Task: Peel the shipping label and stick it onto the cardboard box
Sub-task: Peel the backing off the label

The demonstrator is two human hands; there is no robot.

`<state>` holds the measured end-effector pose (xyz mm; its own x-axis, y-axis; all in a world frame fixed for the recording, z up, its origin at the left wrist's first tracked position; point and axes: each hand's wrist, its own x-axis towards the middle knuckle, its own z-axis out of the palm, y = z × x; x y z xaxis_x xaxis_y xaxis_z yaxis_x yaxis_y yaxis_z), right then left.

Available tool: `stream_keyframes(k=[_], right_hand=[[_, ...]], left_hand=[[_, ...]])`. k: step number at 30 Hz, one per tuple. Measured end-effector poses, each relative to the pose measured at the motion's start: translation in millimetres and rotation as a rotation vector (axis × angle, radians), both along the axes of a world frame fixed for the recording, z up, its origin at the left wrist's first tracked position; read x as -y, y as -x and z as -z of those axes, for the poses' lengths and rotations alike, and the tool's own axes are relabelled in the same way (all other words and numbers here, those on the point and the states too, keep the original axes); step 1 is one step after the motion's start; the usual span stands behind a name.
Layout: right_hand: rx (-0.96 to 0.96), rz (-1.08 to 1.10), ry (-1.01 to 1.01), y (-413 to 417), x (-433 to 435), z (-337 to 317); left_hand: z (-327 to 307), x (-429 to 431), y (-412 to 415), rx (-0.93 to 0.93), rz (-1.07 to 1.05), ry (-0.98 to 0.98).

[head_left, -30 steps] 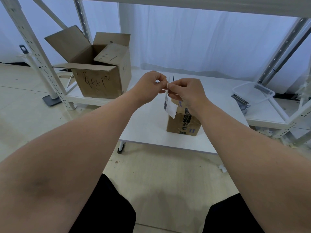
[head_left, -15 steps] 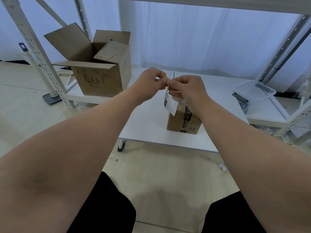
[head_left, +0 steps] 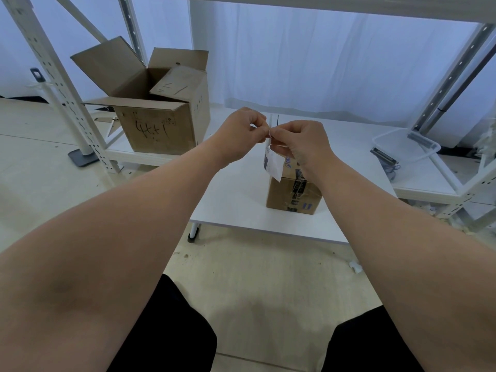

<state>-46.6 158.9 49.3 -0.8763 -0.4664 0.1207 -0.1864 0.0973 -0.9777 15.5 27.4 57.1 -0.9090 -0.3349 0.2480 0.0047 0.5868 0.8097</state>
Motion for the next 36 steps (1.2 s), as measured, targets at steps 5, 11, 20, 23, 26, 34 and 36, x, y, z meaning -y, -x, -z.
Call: stream_keyframes(k=[5, 11, 20, 23, 26, 34, 36], right_hand=[[-0.005, 0.01, -0.002, 0.3, 0.3, -0.8], [0.018, 0.001, 0.019, 0.1, -0.2, -2.2], [0.01, 0.013, 0.01, -0.1, -0.7, -2.4], [0.013, 0.016, 0.019, -1.0, -0.7, -3.1], [-0.008, -0.001, 0.011, -2.1, -1.0, -3.4], [-0.157, 0.007, -0.065, -6.5, 0.9, -3.1], [-0.168, 0.02, -0.062, -6.7, 2.0, -3.9]], left_hand=[[-0.6, 0.4, -1.2, 0.007, 0.001, 0.057], [-1.2, -0.6, -2.0, -0.02, 0.001, 0.051], [-0.3, -0.5, -0.4, -0.021, 0.0, 0.08], [-0.8, -0.4, -0.2, -0.017, -0.003, 0.089], [-1.3, -0.1, -1.0, -0.015, -0.001, 0.111], [-2.4, 0.3, -4.2, -0.039, -0.002, 0.274], [-3.9, 0.0, -5.6, -0.055, -0.002, 0.236]])
